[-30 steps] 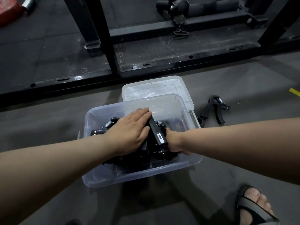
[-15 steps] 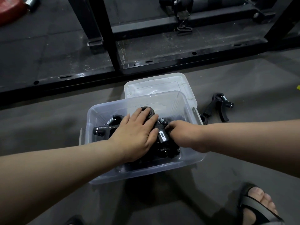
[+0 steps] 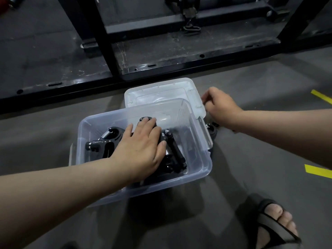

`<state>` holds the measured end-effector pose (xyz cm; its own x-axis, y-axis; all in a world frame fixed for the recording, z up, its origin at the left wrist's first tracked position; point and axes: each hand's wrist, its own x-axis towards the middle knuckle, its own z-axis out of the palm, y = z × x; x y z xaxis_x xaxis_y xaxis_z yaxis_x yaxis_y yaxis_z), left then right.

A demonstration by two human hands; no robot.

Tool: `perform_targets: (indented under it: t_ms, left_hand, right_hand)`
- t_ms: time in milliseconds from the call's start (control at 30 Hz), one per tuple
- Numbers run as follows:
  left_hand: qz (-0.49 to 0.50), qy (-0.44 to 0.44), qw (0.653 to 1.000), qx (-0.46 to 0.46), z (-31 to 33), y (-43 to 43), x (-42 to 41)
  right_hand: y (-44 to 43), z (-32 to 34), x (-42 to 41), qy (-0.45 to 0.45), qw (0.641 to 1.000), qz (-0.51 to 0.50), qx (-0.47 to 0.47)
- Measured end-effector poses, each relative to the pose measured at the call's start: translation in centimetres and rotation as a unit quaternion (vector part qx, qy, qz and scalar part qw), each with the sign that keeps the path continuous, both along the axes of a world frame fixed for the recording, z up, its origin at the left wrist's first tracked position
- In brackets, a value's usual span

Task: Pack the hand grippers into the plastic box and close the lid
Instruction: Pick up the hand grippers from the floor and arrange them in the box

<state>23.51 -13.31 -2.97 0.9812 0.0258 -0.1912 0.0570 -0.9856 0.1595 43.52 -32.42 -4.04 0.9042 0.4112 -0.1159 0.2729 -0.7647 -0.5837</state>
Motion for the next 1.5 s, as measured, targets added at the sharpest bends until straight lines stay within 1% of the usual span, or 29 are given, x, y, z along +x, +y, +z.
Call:
perform_targets:
  t_ms: [67, 100, 133, 167, 200, 267, 333, 367, 433, 533, 567, 600, 633, 700, 733, 767, 833, 900, 967, 1033, 1067, 1167, 1233, 1333, 1367, 1433, 1467, 1500]
  left_hand:
    - [-0.025, -0.018, 1.000, 0.005, -0.2, -0.5, 0.1]
    - [-0.035, -0.026, 0.999, 0.006, -0.4, -0.7, 0.0]
    - [-0.039, -0.028, 0.999, 0.004, -0.5, -0.9, 0.0]
    - [-0.038, -0.026, 0.999, 0.001, -0.6, -1.0, 0.0]
    - [-0.036, -0.022, 0.999, -0.003, -0.6, -1.0, 0.0]
    - [-0.038, -0.024, 0.999, -0.002, -0.6, -0.8, 0.1]
    - [-0.050, -0.029, 0.998, 0.005, -0.5, -0.6, 0.2]
    - [-0.055, -0.029, 0.998, 0.008, -0.4, -0.5, 0.3]
    - [-0.061, -0.032, 0.997, 0.017, -0.3, -0.2, 0.8]
    - [-0.062, -0.045, 0.997, 0.015, -0.4, 0.3, 2.1]
    - [-0.058, -0.049, 0.997, 0.007, -0.5, 0.5, 2.4]
    - [-0.053, -0.051, 0.997, 0.000, -0.7, 0.7, 2.5]
    - [-0.049, -0.051, 0.997, -0.007, -0.9, 0.8, 2.6]
    - [-0.049, -0.051, 0.997, -0.019, -1.4, 0.8, 2.5]
    - [-0.056, -0.052, 0.997, -0.019, -1.5, 0.8, 2.5]
    - [-0.062, -0.054, 0.997, -0.015, -1.6, 0.7, 2.5]
    - [-0.062, -0.062, 0.996, -0.012, -1.7, 0.6, 2.5]
    - [-0.057, -0.074, 0.996, -0.012, -1.6, 0.4, 2.4]
    - [-0.047, -0.075, 0.996, -0.021, -1.5, 0.3, 2.4]
    - [-0.035, -0.072, 0.996, -0.033, -1.5, 0.2, 2.4]
    - [-0.031, -0.073, 0.996, -0.037, -1.5, 0.2, 2.4]
    - [-0.029, -0.070, 0.996, -0.037, -1.5, 0.2, 2.3]
    - [-0.033, -0.067, 0.997, -0.032, -1.4, 0.4, 2.2]
    - [-0.033, -0.060, 0.997, -0.029, -1.3, 0.5, 2.1]
    - [-0.032, -0.062, 0.997, -0.033, -1.3, 0.4, 2.1]
    - [-0.037, -0.058, 0.997, -0.030, -1.3, 0.3, 2.2]
    - [-0.042, -0.055, 0.997, -0.025, -1.3, 0.3, 2.2]
    - [-0.044, -0.054, 0.997, -0.020, -1.4, 0.3, 2.3]
  right_hand:
    - [-1.2, -2.5, 0.3, 0.088, 0.988, -0.038, -0.122]
    - [-1.6, -3.6, -0.1, 0.125, 0.977, -0.067, -0.160]
    - [-2.0, -4.4, -0.8, 0.155, 0.968, -0.087, -0.179]
    - [-2.2, -4.9, -1.4, 0.178, 0.962, -0.086, -0.187]
    - [-2.3, -5.3, -2.2, 0.205, 0.956, -0.061, -0.200]
    - [-2.4, -6.6, -3.3, 0.250, 0.931, 0.022, -0.263]
    - [-2.3, -8.6, -4.3, 0.268, 0.905, 0.073, -0.322]
    - [-2.3, -9.4, -4.7, 0.272, 0.904, 0.072, -0.323]
    - [-1.9, -9.4, -4.9, 0.259, 0.919, 0.039, -0.294]
    - [-1.3, -9.2, -3.8, 0.187, 0.938, -0.033, -0.290]
    - [-0.8, -9.4, -3.3, 0.151, 0.940, -0.015, -0.305]
    - [-0.5, -9.6, -2.7, 0.135, 0.933, 0.009, -0.333]
    - [-0.5, -9.9, -2.6, 0.137, 0.931, 0.009, -0.339]
    - [0.1, -10.5, -2.1, 0.186, 0.934, -0.066, -0.299]
    - [0.2, -10.2, -2.0, 0.201, 0.935, -0.065, -0.284]
    - [0.4, -10.0, -1.8, 0.200, 0.936, -0.053, -0.285]
    - [0.9, -9.3, -1.6, 0.213, 0.938, -0.071, -0.266]
    - [1.7, -10.1, -1.2, 0.207, 0.939, -0.141, -0.234]
    - [1.7, -11.0, -1.3, 0.219, 0.932, -0.198, -0.209]
    - [1.7, -10.7, -1.3, 0.242, 0.930, -0.216, -0.175]
    - [1.8, -10.5, -1.3, 0.258, 0.924, -0.242, -0.143]
    - [1.8, -10.7, -1.6, 0.271, 0.916, -0.274, -0.110]
    - [1.8, -10.7, -2.1, 0.265, 0.921, -0.273, -0.091]
    - [1.1, -9.7, -2.6, 0.248, 0.935, -0.226, -0.116]
    - [0.7, -9.2, -2.6, 0.247, 0.940, -0.187, -0.141]
    - [-0.1, -8.2, -2.4, 0.230, 0.947, -0.078, -0.210]
    - [-0.6, -8.1, -2.1, 0.221, 0.951, -0.037, -0.212]
    - [-1.0, -7.7, -1.8, 0.234, 0.954, -0.028, -0.186]
